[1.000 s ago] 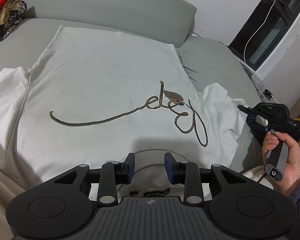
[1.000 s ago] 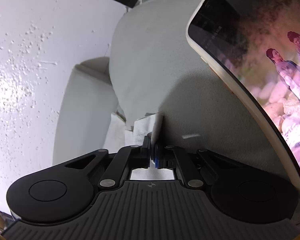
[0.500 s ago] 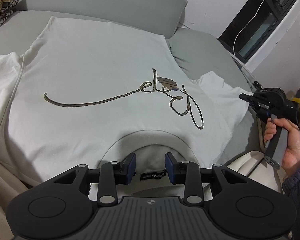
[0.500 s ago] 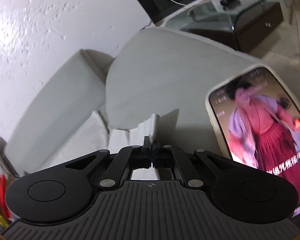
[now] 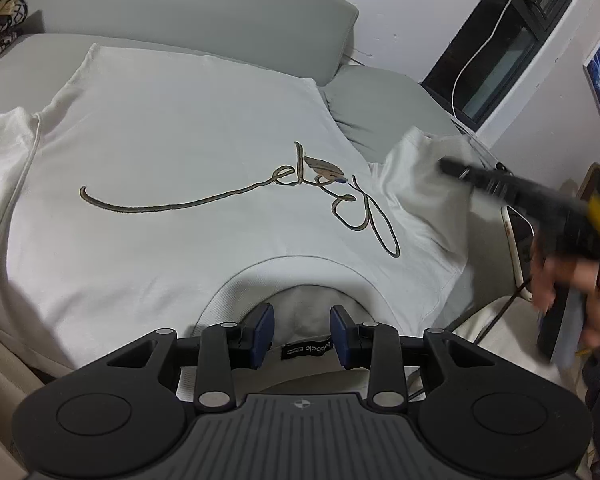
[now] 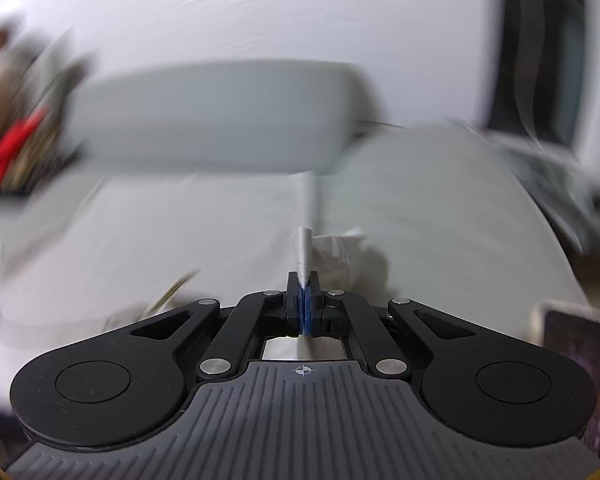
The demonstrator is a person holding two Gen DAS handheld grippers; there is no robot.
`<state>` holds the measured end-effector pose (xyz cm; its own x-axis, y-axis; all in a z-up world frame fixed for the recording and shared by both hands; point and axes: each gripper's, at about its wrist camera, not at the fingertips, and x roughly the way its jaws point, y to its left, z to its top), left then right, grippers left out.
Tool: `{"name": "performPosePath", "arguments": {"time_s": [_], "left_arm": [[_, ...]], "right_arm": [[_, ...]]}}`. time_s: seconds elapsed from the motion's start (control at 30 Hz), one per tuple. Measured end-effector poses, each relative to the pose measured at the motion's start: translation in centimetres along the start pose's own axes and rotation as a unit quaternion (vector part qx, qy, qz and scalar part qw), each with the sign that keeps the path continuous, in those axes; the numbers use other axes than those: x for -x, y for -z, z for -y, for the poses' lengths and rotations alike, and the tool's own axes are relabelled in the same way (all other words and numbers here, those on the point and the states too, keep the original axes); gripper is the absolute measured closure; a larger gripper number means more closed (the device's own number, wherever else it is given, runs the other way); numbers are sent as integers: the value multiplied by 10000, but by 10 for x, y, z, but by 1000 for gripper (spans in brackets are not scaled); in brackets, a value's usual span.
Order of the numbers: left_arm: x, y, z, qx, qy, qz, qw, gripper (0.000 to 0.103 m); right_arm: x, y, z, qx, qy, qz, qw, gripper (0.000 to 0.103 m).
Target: Fold clothes
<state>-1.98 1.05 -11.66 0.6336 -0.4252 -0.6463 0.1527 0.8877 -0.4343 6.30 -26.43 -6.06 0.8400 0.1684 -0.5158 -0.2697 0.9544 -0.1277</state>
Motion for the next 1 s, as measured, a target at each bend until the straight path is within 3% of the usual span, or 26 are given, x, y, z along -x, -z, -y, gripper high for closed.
{"name": "performPosePath", "arguments": {"time_s": [0.1,0.2,0.23,0.3,0.37,0.47,0.57,0.7,0.8,0.9,1.0], "left_arm": [[1,0,-2,73,56,10,10000,71],[1,1,-3,65,72,14,10000,71],[2,2,-3,63,78,10,9999,71],[3,2,-4,86,85,15,9999,72],[3,2,-4,119,96,6,9999,72],[2,1,-5,163,99,-4,9998,72],[3,1,0,77,27,-12,10000,71],[7,2,10,-180,-90,76,9998,67],[7,3,15,-387,-174,148,9990,66],[2,6,9,-327,-175,76,9993,66],[1,6,7,-303,-145,60,9994,66]], "right_arm": [[-6,16,-40,919,-295,-253,9950,102],[-16,27,-52,976,-643,-664,9909,100],[-19,30,-53,916,-767,-805,9896,92],[-14,33,-43,581,-960,-948,9892,84],[-4,31,-27,30,-1187,-1039,9875,66],[12,33,1,-939,-1253,-1086,9817,59],[20,36,31,-1857,-1208,-1150,9683,48],[26,56,68,-3096,-1102,-1138,9376,48],[19,64,91,-3656,-766,-1134,9207,49],[-6,67,97,-3689,-522,-1528,9154,51],[-28,72,92,-3788,-689,-1764,9059,48]]}}
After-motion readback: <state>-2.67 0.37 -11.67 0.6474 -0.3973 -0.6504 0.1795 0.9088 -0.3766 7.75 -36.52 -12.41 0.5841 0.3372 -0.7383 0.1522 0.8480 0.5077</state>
